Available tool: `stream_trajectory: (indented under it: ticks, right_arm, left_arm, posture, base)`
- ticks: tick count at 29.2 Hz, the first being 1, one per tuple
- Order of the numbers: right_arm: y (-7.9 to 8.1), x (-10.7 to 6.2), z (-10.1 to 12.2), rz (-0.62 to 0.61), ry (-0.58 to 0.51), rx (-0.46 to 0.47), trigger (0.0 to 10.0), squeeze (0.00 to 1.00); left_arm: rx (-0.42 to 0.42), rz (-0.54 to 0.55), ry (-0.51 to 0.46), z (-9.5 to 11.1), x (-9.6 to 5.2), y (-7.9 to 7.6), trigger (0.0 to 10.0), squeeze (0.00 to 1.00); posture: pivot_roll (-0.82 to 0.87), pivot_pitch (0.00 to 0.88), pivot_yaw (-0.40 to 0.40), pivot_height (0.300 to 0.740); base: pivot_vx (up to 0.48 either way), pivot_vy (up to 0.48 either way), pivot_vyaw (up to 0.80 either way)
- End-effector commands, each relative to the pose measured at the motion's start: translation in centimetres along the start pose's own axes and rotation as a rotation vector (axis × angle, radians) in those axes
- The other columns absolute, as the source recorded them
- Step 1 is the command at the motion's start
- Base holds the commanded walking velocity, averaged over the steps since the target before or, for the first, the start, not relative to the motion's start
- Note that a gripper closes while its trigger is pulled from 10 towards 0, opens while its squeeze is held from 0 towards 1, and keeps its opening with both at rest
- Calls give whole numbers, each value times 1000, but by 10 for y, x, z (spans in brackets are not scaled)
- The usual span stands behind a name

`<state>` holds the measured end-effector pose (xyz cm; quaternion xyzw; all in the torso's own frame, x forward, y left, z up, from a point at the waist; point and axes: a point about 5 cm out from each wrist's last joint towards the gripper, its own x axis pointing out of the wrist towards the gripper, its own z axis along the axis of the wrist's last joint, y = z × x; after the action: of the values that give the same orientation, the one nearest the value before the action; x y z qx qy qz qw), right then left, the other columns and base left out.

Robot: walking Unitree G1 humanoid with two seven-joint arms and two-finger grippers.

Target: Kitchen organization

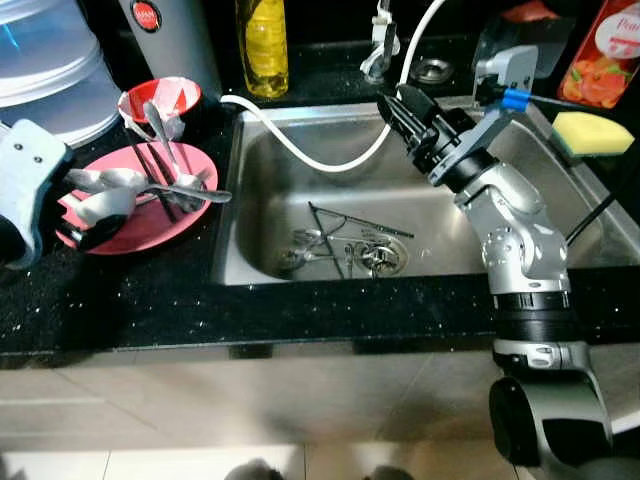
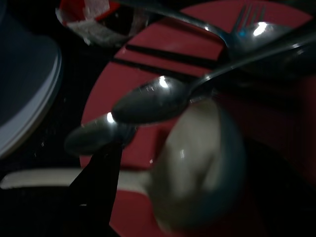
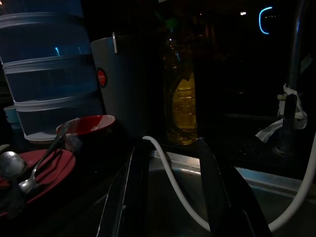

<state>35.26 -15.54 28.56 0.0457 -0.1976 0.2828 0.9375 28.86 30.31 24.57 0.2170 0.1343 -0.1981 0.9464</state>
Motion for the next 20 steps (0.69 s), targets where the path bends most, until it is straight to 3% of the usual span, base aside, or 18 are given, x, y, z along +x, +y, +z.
stream_trajectory:
  ticks: [1, 2, 5, 12, 15, 20]
  right_arm:
    - [1, 1, 1, 1, -12, -4, 10000, 0]
    - [2, 2, 3, 6, -18, -8, 10000, 0]
    - [1, 2, 6, 1, -25, -15, 10000, 0]
    - [-2, -3, 6, -14, -21, -19, 10000, 0]
    - [-2, -3, 5, -15, -18, -17, 10000, 0]
    - [1, 2, 4, 3, -21, -8, 10000, 0]
  left_arm:
    - [-14, -34, -2, -5, 7, -4, 10000, 0]
    - [-2, -97, 4, -7, 16, -9, 0, 0]
    - [21, -167, 4, -7, 17, -18, 0, 0]
    - [29, -169, 0, -11, 16, -21, 0, 0]
    - [55, -137, 0, -14, 15, -25, 0, 0]
    - [206, 14, 1, -8, 12, -24, 0, 0]
  posture:
    - [43, 54, 78, 740]
    - [29, 53, 86, 740]
    - [25, 53, 90, 740]
    - [23, 55, 93, 740]
    - [32, 51, 85, 740]
    - [47, 44, 72, 740]
  base:
    - [0, 0, 0]
    - [0, 0, 0]
    - [0, 0, 0]
    - [0, 0, 0]
    - [0, 0, 0]
    - [0, 0, 0]
